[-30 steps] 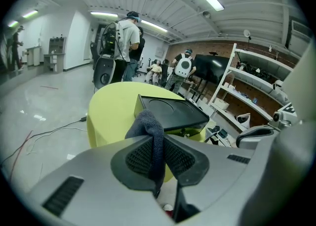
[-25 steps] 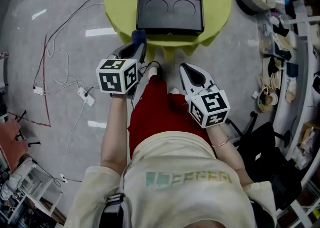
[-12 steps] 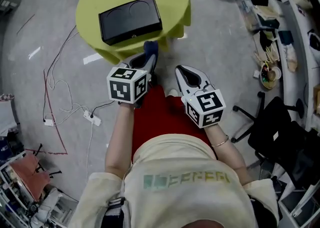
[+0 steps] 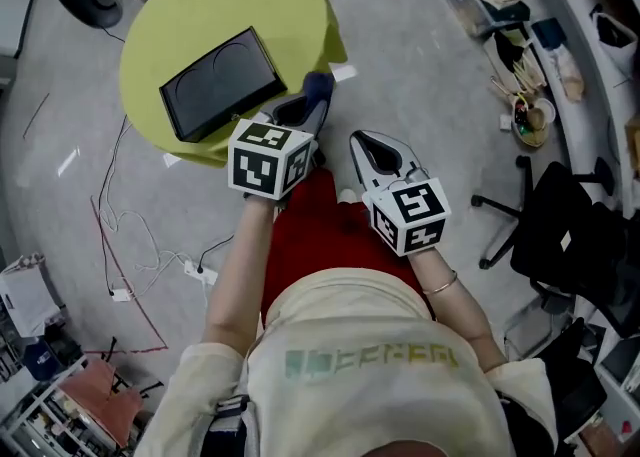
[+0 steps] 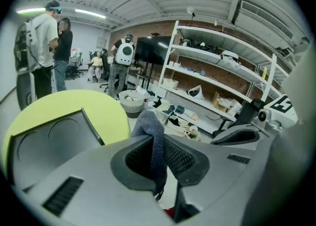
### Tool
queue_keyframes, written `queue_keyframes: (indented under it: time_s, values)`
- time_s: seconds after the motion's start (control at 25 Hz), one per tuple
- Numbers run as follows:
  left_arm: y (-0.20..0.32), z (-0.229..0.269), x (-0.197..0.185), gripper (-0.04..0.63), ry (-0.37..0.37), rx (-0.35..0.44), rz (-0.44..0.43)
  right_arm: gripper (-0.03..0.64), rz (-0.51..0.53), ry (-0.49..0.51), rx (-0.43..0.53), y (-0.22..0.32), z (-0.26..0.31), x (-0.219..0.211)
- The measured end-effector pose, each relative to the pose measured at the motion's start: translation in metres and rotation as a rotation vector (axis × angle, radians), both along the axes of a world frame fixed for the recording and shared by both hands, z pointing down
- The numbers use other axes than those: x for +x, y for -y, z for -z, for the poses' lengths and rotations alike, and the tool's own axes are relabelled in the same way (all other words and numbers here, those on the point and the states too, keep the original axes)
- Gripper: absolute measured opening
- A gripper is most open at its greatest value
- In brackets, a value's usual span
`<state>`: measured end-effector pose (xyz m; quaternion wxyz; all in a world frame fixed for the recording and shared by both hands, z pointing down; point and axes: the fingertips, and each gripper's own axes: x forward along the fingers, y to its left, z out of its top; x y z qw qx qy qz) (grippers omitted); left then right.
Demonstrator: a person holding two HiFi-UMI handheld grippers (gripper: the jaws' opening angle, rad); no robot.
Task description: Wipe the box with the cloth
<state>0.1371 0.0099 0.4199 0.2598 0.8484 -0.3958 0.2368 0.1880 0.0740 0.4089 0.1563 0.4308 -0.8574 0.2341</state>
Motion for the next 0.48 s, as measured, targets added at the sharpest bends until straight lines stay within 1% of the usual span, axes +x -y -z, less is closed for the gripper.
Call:
queue_keyframes:
  time_s: [0.2, 0.48]
  values:
    - [0.055, 0.009, -0.010, 0.063, 0.006, 0.008, -0.040, 0.038, -0.040, 0.000, 0.004, 0.046, 0.006, -0.015]
    - [0.136, 0.016, -0.044, 0.063, 0.007, 0.018, -0.054, 0.038, -0.065, -0.006, -0.002, 0.112, 0.008, -0.053]
